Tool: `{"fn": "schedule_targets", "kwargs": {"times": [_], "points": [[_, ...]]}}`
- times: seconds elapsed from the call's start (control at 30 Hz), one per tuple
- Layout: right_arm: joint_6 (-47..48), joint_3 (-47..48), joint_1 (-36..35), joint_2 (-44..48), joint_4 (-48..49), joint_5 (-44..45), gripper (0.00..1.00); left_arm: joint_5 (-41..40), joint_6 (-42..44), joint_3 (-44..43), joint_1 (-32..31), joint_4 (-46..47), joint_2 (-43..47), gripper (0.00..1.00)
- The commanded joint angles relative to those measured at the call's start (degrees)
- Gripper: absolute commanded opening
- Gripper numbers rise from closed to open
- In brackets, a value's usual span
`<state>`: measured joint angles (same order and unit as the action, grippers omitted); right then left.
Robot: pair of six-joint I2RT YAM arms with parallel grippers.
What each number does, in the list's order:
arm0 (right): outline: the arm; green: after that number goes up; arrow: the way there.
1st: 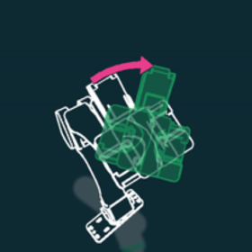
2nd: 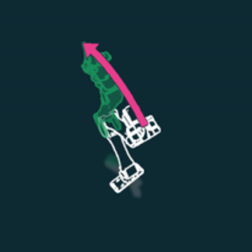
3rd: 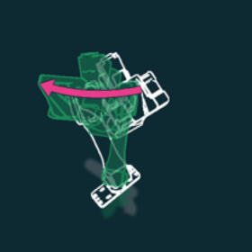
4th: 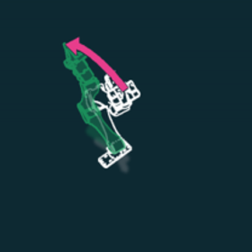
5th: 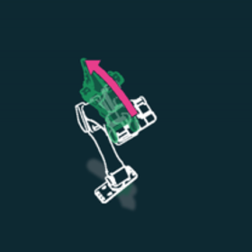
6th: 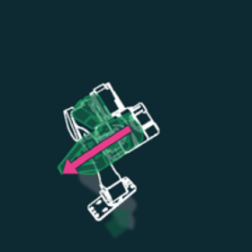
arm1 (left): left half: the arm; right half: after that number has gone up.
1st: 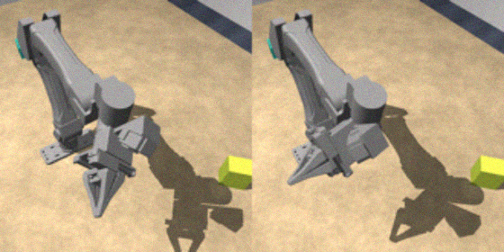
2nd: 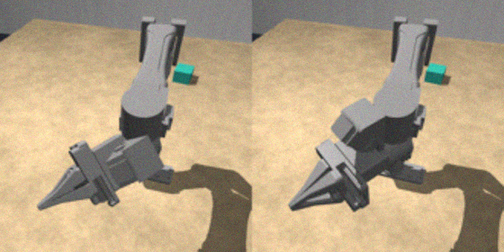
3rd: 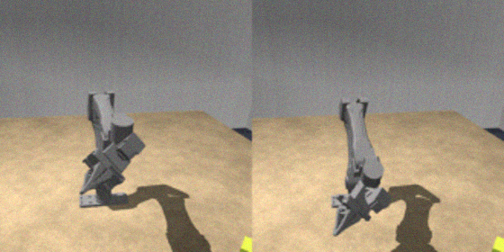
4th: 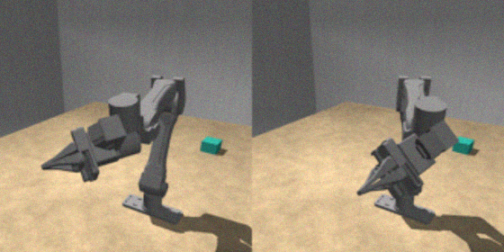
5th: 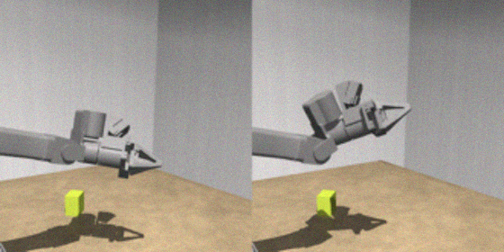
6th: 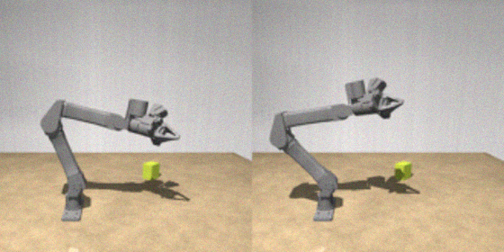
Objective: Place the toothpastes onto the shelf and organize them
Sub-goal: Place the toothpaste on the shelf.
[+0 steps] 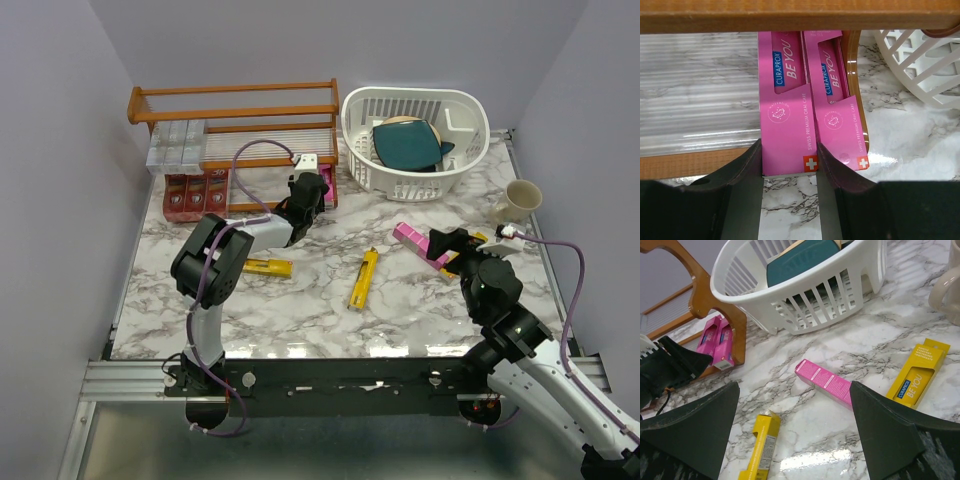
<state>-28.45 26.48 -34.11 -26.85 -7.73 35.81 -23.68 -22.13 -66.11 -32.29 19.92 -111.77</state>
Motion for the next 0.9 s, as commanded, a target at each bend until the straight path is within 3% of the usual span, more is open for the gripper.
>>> {"fn": "schedule_targets", "kwargs": {"times": [0.0, 0.37, 0.87], "points": [[0.50, -0.73, 0.18, -0.31, 0.78, 2.16, 1.00, 0.92, -0.46, -1.22, 0.39, 0.64, 0.06, 0.40], [0.50, -0.46, 0.18, -1.10, 0.78, 1.89, 1.00, 2.15, -1.78, 0.54, 0.39, 2.31, 1.20, 0.58], [0.50, -0.38, 0.18, -1.27, 0.70, 1.89, 1.00, 3.55, -6.52, 2.91, 0.39, 3.71, 4.54, 0.60]]}}
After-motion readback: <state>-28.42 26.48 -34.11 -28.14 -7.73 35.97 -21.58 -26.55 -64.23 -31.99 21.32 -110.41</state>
